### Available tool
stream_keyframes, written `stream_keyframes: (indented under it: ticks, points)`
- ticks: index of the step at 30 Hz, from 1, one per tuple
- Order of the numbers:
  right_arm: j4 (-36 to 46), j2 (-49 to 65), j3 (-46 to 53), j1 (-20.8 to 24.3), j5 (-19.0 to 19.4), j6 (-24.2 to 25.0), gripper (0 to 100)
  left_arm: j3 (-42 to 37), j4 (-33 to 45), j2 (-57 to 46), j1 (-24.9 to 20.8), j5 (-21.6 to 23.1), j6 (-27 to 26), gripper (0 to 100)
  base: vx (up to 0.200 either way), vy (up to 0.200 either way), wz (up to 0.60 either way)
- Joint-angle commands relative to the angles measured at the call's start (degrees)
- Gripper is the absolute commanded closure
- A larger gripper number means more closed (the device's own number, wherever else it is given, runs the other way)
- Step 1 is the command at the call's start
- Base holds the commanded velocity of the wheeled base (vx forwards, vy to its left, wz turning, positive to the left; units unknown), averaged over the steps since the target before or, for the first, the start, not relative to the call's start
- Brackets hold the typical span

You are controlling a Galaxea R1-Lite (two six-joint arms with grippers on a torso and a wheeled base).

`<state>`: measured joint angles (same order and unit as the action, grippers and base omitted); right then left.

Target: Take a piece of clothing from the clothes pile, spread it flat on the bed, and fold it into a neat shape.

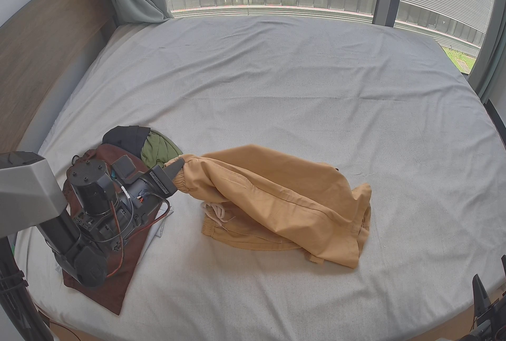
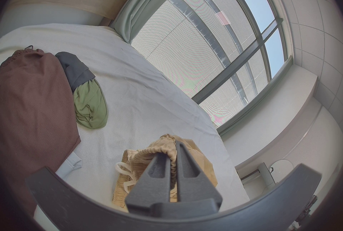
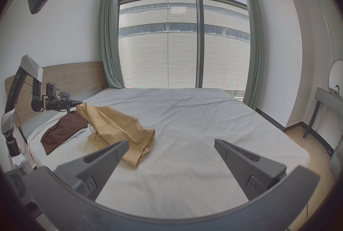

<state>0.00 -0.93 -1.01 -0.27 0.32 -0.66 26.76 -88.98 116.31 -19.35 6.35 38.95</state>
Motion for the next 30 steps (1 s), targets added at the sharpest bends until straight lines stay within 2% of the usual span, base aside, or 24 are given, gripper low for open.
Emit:
stream_keyframes:
  ticks: [1, 19, 22, 26, 30]
  points:
    - [0.00, 0.93, 1.01, 0.00, 0.03, -0.04, 0, 0.22, -0.05, -0.12, 0.45, -0.02, 0.07, 100, 0.000, 0.000, 0.00]
    - [-0.18, 0.93, 1.01, -0.08, 0.39, 0.13, 0, 0.49, -0.05, -0.21, 0.54, -0.20, 0.78, 100, 0.000, 0.000, 0.00]
    - [-7.38, 0.49, -1.98, -0.08, 0.47, -0.13, 0, 1.19, -0.14, -0.38, 0.45, -0.29, 0.69, 100, 0.000, 0.000, 0.00]
    - [-9.23, -6.72, -7.78, 0.27, 0.65, 0.04, 0, 1.19, -0.14, -0.38, 0.27, -0.37, 0.43, 100, 0.000, 0.000, 0.00]
    - [-9.49, -17.35, -9.45, 5.01, 3.02, 1.54, 0, 1.54, -0.14, -0.38, 0.63, -0.29, 0.34, 100, 0.000, 0.000, 0.00]
